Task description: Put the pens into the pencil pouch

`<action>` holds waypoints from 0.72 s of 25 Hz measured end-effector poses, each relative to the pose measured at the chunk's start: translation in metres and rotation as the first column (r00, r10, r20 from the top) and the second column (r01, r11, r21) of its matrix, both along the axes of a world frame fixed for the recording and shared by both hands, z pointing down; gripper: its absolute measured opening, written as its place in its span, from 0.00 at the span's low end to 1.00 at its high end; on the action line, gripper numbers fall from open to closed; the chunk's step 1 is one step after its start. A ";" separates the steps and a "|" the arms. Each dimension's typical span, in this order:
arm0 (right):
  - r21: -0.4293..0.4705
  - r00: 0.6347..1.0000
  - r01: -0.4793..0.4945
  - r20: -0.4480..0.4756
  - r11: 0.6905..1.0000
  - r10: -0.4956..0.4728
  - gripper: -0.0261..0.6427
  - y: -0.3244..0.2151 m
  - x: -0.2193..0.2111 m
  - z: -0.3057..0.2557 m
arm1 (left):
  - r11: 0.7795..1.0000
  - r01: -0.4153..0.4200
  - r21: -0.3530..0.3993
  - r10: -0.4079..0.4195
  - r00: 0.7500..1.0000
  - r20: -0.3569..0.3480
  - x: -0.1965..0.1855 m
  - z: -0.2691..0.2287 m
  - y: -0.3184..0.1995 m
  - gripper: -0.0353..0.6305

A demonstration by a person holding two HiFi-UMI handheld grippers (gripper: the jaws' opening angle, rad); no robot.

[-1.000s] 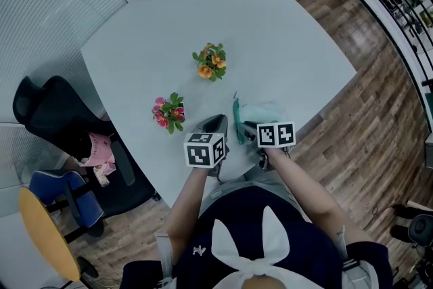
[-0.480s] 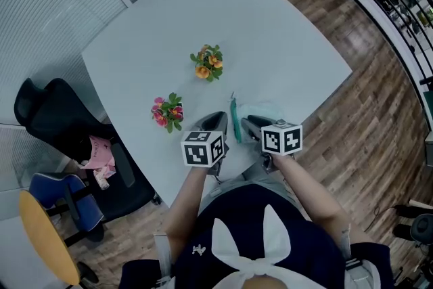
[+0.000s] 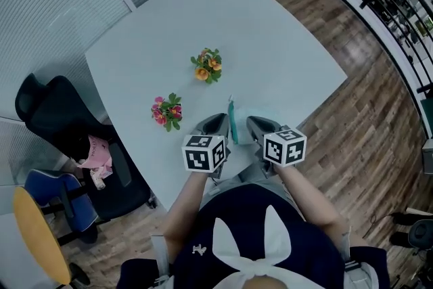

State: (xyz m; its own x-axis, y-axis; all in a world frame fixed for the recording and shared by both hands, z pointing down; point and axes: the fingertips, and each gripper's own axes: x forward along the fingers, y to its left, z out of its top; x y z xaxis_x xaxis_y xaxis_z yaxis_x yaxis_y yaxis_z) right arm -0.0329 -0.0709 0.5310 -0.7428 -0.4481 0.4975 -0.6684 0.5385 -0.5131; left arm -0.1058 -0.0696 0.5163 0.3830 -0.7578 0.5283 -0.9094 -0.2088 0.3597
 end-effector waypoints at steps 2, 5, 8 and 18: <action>0.010 1.000 0.000 -0.004 1.000 0.000 0.05 0.002 0.002 -0.004 | 1.000 -0.009 0.029 0.008 1.000 0.019 0.003 -0.007 0.001 0.11; 0.018 1.000 -0.003 0.005 1.000 0.003 0.05 0.008 0.004 -0.010 | 0.997 -0.027 0.065 0.024 0.998 0.056 0.010 -0.013 0.007 0.10; 0.031 1.000 -0.001 0.015 1.000 0.000 0.04 0.012 0.005 -0.017 | 0.996 -0.031 0.088 0.026 0.998 0.052 0.015 -0.019 0.012 0.09; 0.086 1.000 0.017 0.000 0.996 -0.017 0.04 0.018 0.008 -0.033 | 0.993 -0.022 0.117 0.014 0.998 0.065 0.021 -0.032 0.014 0.09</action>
